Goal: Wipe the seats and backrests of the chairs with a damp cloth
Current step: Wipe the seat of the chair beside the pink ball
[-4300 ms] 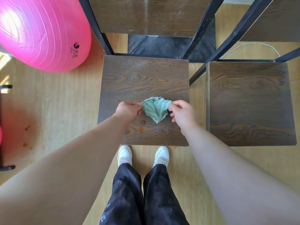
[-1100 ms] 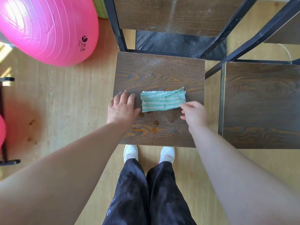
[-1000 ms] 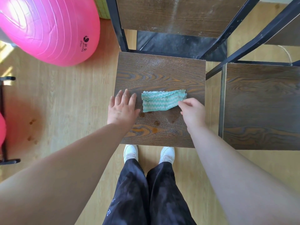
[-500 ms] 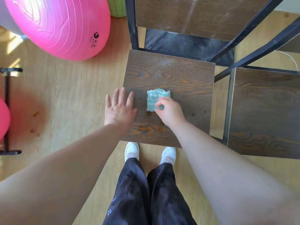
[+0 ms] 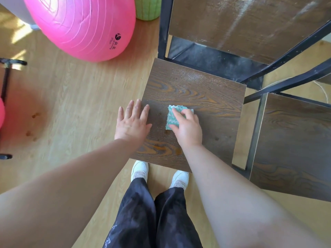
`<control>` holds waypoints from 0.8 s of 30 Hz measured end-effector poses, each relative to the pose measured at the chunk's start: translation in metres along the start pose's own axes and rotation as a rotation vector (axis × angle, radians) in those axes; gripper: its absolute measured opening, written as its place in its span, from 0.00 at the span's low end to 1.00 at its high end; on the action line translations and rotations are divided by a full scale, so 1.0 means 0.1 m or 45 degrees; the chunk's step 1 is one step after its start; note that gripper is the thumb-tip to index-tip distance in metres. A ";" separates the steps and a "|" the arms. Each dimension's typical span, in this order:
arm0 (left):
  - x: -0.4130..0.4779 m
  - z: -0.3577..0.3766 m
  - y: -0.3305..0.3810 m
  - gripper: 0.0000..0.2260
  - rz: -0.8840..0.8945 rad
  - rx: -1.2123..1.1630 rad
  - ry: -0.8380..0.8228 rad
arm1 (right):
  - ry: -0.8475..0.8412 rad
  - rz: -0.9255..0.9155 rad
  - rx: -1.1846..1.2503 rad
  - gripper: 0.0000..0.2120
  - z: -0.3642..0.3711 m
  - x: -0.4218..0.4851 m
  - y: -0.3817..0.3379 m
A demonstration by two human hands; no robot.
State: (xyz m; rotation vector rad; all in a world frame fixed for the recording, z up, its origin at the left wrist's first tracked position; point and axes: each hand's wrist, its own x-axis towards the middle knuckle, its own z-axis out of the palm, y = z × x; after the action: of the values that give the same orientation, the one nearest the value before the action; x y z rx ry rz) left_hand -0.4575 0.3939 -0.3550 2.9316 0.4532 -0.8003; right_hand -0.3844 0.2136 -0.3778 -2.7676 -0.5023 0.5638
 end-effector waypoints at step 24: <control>0.44 -0.26 -0.43 0.30 -0.109 -0.139 0.059 | 0.203 -0.055 0.335 0.15 -0.45 1.73 -0.83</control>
State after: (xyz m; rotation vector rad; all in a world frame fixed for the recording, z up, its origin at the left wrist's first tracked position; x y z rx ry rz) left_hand -0.4213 0.4498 -0.3541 2.8518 0.6097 -0.6938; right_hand -0.2393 0.3465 -0.3669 -2.5185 -0.4178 0.3656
